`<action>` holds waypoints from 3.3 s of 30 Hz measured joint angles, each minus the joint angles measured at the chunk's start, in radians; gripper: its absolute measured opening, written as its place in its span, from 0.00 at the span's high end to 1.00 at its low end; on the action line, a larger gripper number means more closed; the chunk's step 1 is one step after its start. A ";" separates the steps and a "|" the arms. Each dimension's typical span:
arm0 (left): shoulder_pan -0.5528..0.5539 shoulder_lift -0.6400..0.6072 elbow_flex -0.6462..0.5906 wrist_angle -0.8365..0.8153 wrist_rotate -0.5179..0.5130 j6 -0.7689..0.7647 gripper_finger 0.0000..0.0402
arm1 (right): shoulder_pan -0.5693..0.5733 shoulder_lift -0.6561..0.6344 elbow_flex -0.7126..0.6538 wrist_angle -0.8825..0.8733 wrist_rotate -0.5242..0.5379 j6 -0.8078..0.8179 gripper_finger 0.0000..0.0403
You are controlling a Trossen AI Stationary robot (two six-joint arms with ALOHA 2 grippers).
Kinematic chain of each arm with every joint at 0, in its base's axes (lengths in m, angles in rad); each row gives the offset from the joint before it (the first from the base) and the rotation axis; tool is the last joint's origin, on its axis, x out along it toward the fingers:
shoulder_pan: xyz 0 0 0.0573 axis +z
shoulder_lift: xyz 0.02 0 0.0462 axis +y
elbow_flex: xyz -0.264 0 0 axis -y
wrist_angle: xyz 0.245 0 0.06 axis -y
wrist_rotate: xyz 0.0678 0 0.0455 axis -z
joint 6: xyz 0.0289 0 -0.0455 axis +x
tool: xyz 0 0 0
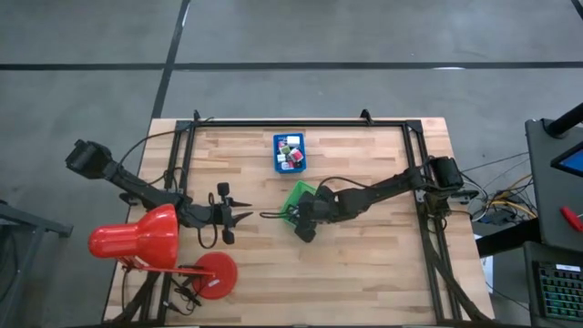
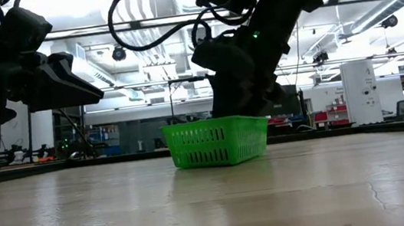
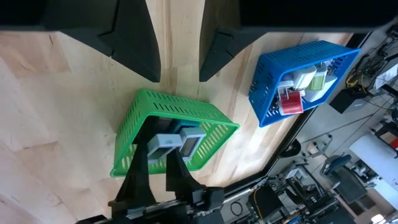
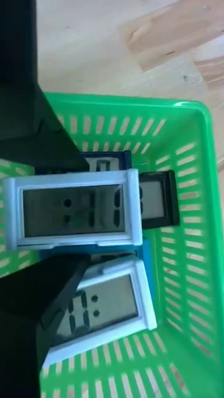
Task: Pick & Place Office items
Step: Put the white digital clock into the green bin, then return to Home Position
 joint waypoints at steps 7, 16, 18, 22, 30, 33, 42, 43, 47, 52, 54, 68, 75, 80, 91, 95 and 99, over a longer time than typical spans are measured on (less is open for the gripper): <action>0.000 0.000 0.000 0.000 0.000 0.000 0.72 | 0.000 0.000 0.000 0.018 0.003 0.000 0.37; 0.000 0.000 0.000 0.000 0.000 0.000 0.72 | 0.002 0.000 0.008 0.040 0.043 -0.038 0.35; 0.000 0.000 0.000 0.000 0.000 0.000 0.72 | 0.004 -0.001 0.022 0.040 0.062 -0.051 0.35; 0.000 0.000 0.000 0.000 0.000 0.000 0.72 | 0.005 -0.001 0.059 0.032 0.099 -0.100 0.35; 0.000 0.000 -0.001 0.002 0.000 0.000 0.72 | 0.047 -0.002 0.135 0.069 0.276 -0.276 0.35; 0.000 0.000 -0.001 0.019 0.000 0.010 0.72 | 0.087 -0.002 0.138 0.206 0.324 -0.406 0.35; -0.014 -0.116 -0.097 0.235 0.139 0.100 0.72 | 0.193 -0.002 0.120 0.637 0.150 -0.835 0.35; -0.015 -0.147 -0.107 0.230 0.147 0.101 0.72 | 0.198 -0.002 0.120 0.656 0.103 -0.856 0.35; -0.018 -0.291 -0.141 0.183 0.212 0.097 0.72 | 0.206 -0.003 0.120 0.676 -0.028 -0.890 0.35; -0.030 -0.482 -0.144 0.003 0.263 0.076 0.72 | 0.211 -0.003 0.119 0.677 -0.083 -0.891 0.36; -0.033 -0.553 -0.133 -0.103 0.264 0.067 0.72 | 0.212 -0.003 0.119 0.676 -0.091 -0.891 0.37; -0.036 -1.054 -0.079 -0.622 0.266 0.018 0.72 | 0.219 -0.267 -0.166 0.859 -0.210 -0.870 0.43; -0.037 -1.078 -0.075 -0.675 0.243 0.003 0.72 | 0.224 -0.451 -0.464 1.104 -0.213 -0.810 0.43; -0.037 -1.077 -0.078 -0.669 0.233 0.000 0.72 | 0.234 -0.539 -0.613 1.227 -0.243 -0.777 0.43; -0.036 -1.077 -0.077 -0.644 0.180 -0.019 0.72 | 0.237 -0.761 -0.903 1.324 -0.264 -0.770 0.43; -0.036 -1.077 -0.072 -0.585 0.108 0.026 0.72 | 0.236 -0.833 -1.005 1.359 -0.279 -0.798 0.43; -0.036 -1.077 -0.052 -0.571 0.107 -0.083 0.72 | 0.236 -0.916 -1.110 1.402 -0.337 -0.810 0.43</action>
